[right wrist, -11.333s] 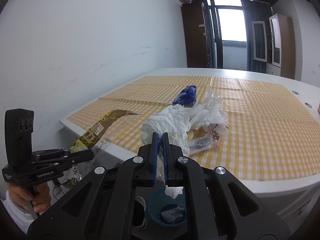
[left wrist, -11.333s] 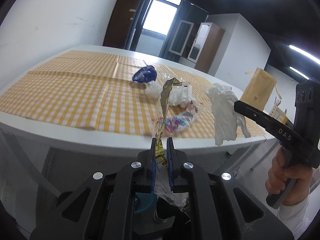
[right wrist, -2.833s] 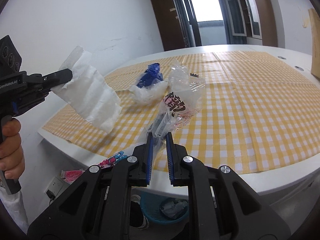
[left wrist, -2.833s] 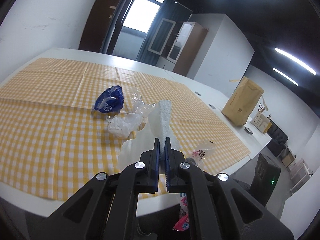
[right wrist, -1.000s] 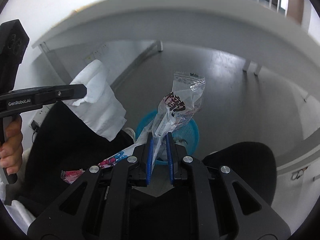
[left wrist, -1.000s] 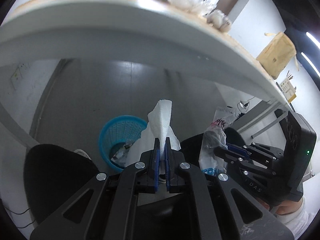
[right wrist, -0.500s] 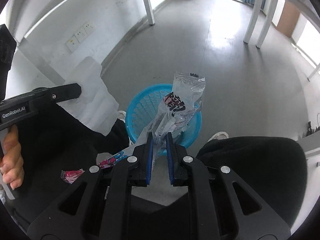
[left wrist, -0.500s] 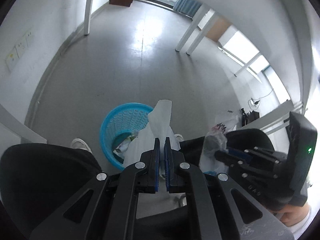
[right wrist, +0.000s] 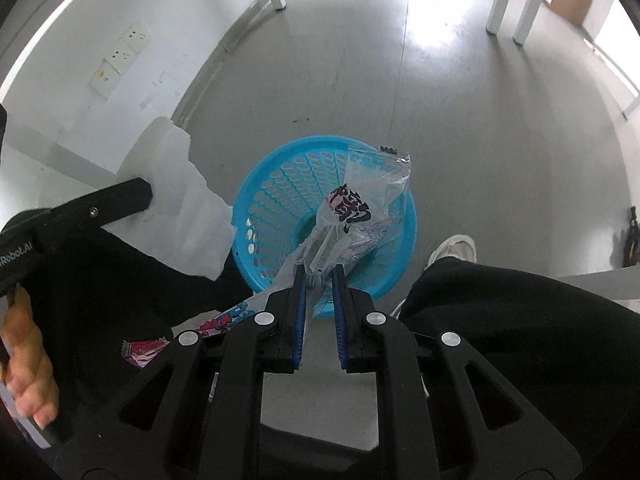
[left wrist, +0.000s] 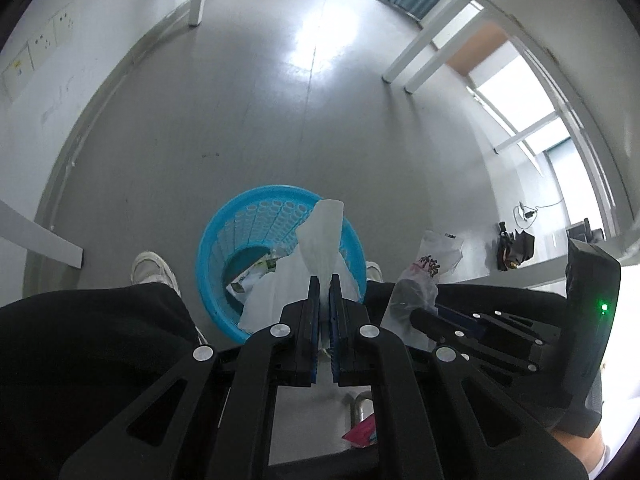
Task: Collect trash
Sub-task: 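Open both tools to drop the wrapper and tissues into the basket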
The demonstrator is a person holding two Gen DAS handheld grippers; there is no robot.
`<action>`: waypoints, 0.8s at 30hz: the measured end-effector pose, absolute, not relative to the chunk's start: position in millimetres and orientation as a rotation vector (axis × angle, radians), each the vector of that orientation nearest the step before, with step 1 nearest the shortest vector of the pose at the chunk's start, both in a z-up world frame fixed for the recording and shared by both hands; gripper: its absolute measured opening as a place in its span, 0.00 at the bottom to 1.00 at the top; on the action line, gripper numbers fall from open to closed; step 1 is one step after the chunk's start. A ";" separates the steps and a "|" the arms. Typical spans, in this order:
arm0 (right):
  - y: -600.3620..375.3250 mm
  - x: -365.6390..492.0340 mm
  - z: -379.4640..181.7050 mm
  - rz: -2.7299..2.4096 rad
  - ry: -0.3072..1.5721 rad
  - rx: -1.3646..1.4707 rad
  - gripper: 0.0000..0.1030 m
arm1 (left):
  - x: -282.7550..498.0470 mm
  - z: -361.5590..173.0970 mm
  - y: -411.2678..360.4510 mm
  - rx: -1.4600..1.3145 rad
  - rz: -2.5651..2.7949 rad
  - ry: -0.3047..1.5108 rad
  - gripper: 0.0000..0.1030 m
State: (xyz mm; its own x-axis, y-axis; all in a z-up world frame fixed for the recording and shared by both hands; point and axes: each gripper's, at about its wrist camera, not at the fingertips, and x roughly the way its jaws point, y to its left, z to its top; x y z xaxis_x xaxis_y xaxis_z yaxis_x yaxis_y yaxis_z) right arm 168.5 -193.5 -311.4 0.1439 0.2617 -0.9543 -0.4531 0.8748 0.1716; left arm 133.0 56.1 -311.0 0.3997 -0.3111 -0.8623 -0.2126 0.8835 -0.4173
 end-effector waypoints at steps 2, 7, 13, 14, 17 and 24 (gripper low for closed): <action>-190.1 175.1 -320.6 0.513 1.356 -0.168 0.11 | 141.2 -318.5 55.9 -0.522 -0.052 1.188 0.03; -180.2 193.6 -344.6 0.471 1.400 -0.208 0.11 | 162.2 -334.9 54.3 -0.538 -0.019 1.221 0.03; -169.9 212.2 -373.9 0.447 1.455 -0.230 0.11 | 180.9 -359.3 59.4 -0.567 0.029 1.278 0.03; -168.8 216.3 -380.1 0.441 1.468 -0.230 0.11 | 182.9 -362.7 60.2 -0.570 0.034 1.286 0.03; -167.8 222.1 -392.1 0.420 1.488 -0.241 0.12 | 186.9 -369.7 61.3 -0.572 0.045 1.305 0.03; -169.1 226.1 -399.2 0.404 1.510 -0.211 0.23 | 186.7 -367.9 66.1 -0.600 0.054 1.280 0.23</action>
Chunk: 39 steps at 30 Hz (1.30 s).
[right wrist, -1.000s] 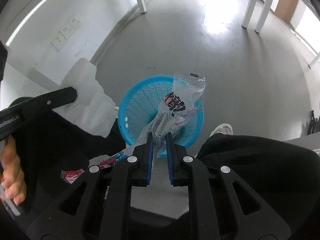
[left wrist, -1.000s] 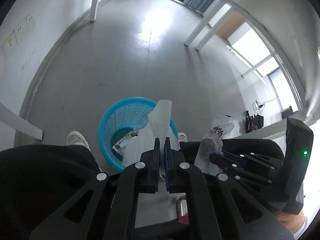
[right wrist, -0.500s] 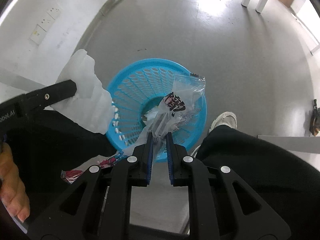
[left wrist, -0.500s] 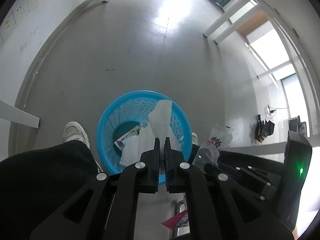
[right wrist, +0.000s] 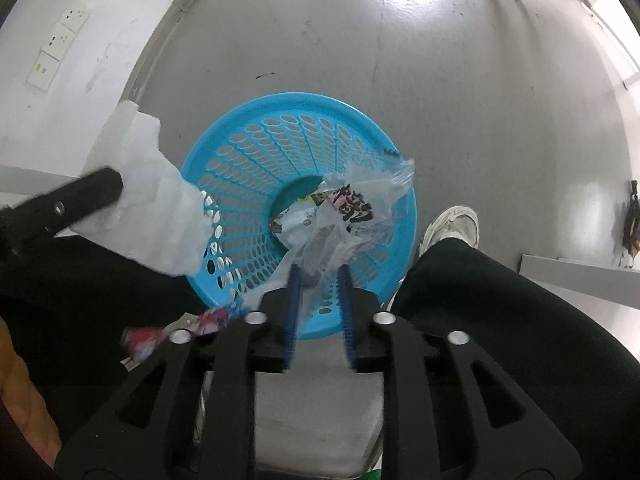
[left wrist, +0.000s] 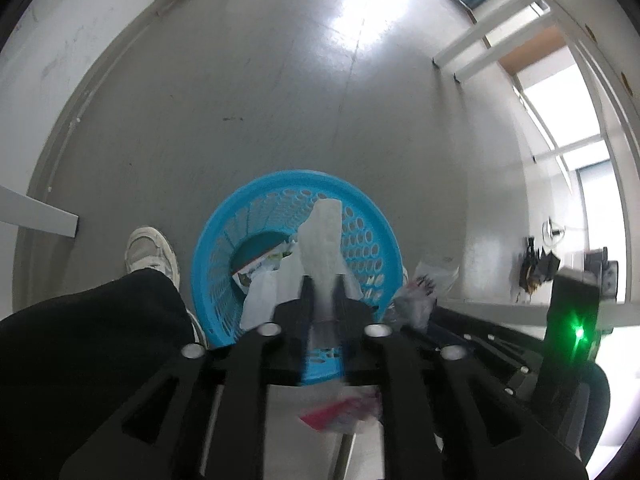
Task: Collect trash
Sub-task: 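Open both tools to drop the wrapper and tissues into the basket, then raise both tools back over the table toward the remaining bags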
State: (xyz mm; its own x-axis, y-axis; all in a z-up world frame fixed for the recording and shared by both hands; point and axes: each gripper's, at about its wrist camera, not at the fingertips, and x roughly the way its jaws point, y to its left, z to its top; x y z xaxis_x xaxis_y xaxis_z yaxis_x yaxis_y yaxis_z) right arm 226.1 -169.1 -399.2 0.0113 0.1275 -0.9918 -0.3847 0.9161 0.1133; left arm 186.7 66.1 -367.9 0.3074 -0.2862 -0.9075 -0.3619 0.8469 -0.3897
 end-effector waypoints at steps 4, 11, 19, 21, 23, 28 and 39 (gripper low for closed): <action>-169.6 225.7 -396.8 0.403 1.490 -0.194 0.36 | 184.2 -366.7 66.7 -0.603 0.067 1.266 0.29; -169.6 215.8 -383.0 0.415 1.456 -0.201 0.38 | 170.3 -356.4 68.3 -0.613 0.080 1.254 0.29; -176.3 184.5 -338.5 0.497 1.379 -0.178 0.43 | 131.7 -311.8 60.8 -0.510 0.045 1.152 0.29; -181.2 172.2 -323.0 0.524 1.343 -0.182 0.43 | 122.2 -300.0 57.3 -0.479 0.034 1.125 0.31; -183.1 158.8 -305.7 0.544 1.289 -0.213 0.47 | 109.8 -287.2 52.3 -0.439 0.014 1.107 0.32; -193.3 133.7 -270.9 0.567 1.211 -0.219 0.48 | 84.7 -255.6 46.0 -0.380 -0.056 1.047 0.37; -251.8 81.9 -172.4 0.621 1.009 -0.161 0.52 | 30.8 -170.3 36.4 -0.256 -0.080 0.857 0.56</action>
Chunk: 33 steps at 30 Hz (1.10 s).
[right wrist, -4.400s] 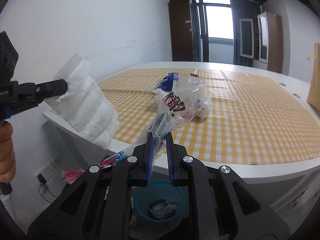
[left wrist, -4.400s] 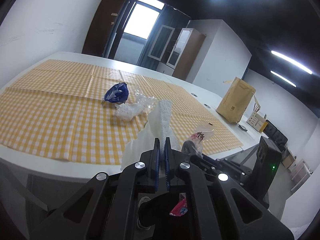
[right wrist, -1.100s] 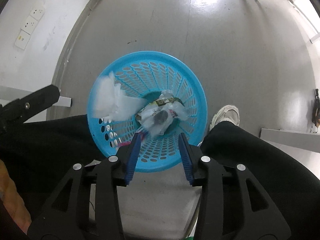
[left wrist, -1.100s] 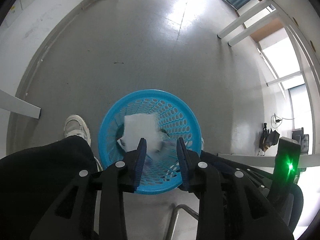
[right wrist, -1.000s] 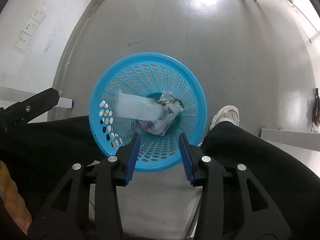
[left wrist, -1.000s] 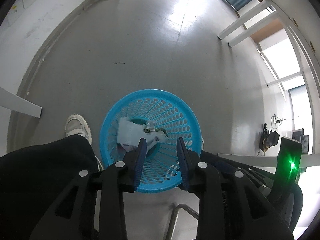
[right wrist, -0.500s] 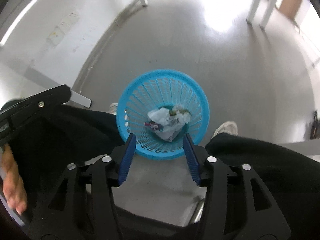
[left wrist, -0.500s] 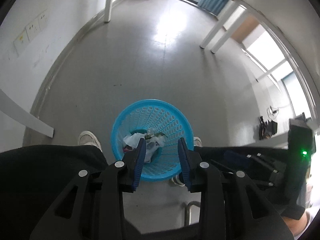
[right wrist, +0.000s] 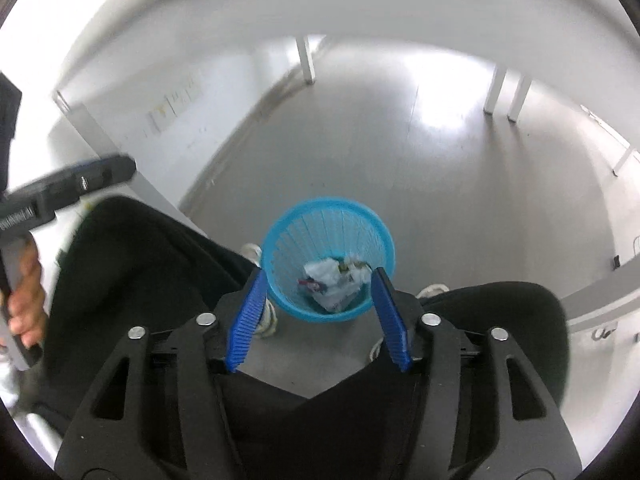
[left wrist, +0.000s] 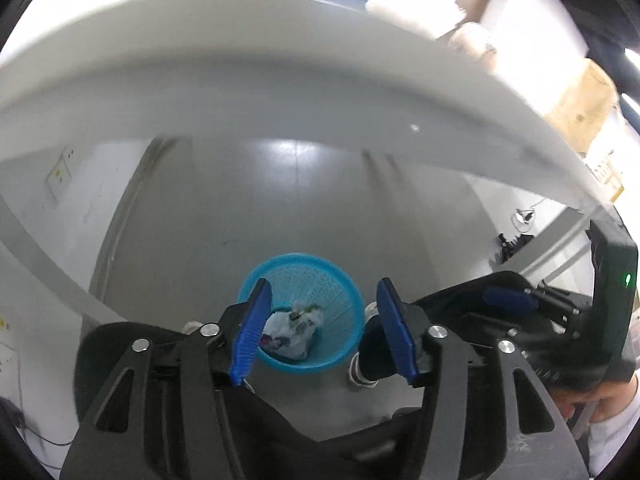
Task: Collect trash
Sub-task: 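Raise both tools back over the table toward the remaining bags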
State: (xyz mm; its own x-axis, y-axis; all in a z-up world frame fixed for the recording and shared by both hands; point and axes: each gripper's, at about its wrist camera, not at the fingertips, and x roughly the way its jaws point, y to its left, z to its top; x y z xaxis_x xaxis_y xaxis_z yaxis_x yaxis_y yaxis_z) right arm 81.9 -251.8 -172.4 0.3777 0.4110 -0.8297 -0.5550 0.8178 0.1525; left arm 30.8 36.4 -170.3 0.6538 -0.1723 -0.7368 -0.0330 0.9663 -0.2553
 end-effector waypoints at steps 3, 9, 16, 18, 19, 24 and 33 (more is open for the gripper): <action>-265.4 71.8 -138.4 0.625 0.927 -0.122 0.54 | 19.9 -152.5 35.0 -0.245 -0.088 0.815 0.60; -279.4 65.0 -79.4 0.644 0.792 -0.061 0.63 | 6.3 -108.2 34.9 -0.243 -0.092 0.709 0.81; -286.7 75.9 -25.6 0.625 0.660 -0.012 0.84 | 6.6 -59.8 32.9 -0.220 -0.071 0.578 0.94; -283.7 80.6 -15.1 0.633 0.639 -0.013 0.88 | 11.0 -52.6 33.4 -0.209 -0.068 0.568 0.94; -283.7 83.9 -10.2 0.631 0.628 -0.014 0.90 | 14.8 -48.5 32.4 -0.209 -0.064 0.559 0.94; -286.4 91.7 8.4 0.616 0.597 0.005 0.91 | 25.3 -26.5 35.7 -0.221 -0.068 0.528 0.94; -284.5 121.1 22.0 0.621 0.565 0.043 0.91 | 56.6 -10.9 31.1 -0.180 -0.053 0.536 0.94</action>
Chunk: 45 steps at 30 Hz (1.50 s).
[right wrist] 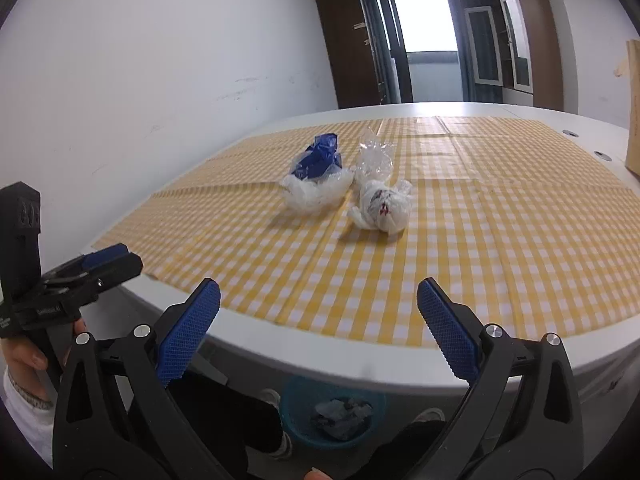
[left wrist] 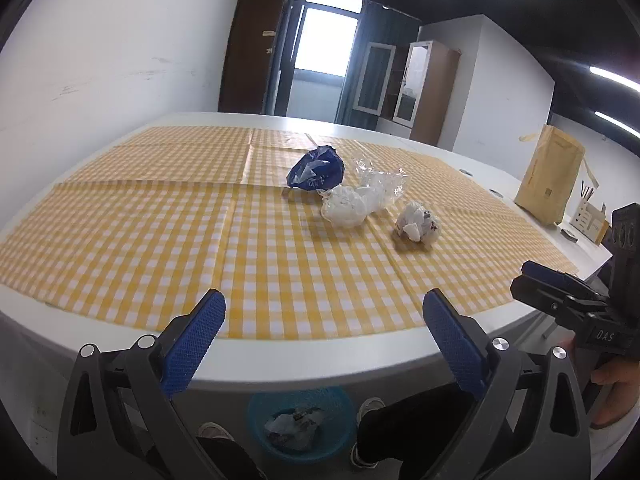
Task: Collect trash
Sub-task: 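Raise both tools back over the table toward the remaining bags, then grasp the clear plastic bag with the left tool while the right tool grasps the white plastic bag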
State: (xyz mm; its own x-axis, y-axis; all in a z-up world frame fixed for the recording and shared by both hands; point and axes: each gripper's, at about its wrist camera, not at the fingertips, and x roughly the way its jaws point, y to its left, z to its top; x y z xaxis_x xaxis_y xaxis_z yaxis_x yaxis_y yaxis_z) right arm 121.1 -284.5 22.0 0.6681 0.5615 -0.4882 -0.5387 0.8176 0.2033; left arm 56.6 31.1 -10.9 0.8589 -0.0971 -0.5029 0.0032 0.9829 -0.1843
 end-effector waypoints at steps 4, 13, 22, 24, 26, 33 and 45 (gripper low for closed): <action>-284.1 140.7 18.2 0.613 0.577 0.058 0.91 | 76.2 -11.2 33.9 -0.204 -0.045 0.555 0.94; -277.4 185.1 10.5 0.592 0.601 0.044 0.91 | 139.1 -14.3 34.2 -0.284 -0.038 0.608 0.94; -258.6 236.8 17.5 0.569 0.642 -0.019 0.90 | 206.7 -10.9 38.1 -0.473 -0.078 0.708 0.94; -255.3 247.6 16.9 0.568 0.662 -0.027 0.90 | 222.0 -12.4 35.7 -0.469 -0.066 0.738 0.93; -253.2 259.0 15.3 0.562 0.681 -0.039 0.87 | 236.0 -13.5 32.8 -0.446 -0.034 0.751 0.93; -241.2 290.1 3.9 0.556 0.775 -0.070 0.74 | 270.7 -20.7 28.7 -0.372 0.039 0.794 0.88; -235.9 292.2 -0.8 0.564 0.811 -0.089 0.44 | 294.0 -41.2 16.3 -0.361 -0.044 0.885 0.40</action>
State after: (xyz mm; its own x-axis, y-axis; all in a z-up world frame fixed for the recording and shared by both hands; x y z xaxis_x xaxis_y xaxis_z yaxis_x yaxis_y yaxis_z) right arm 292.2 -235.9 -0.8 0.5503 0.4431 -0.7077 -0.5093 0.8497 0.1360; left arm 294.0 16.3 -41.2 0.6368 -0.1851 -0.7484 -0.1107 0.9387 -0.3264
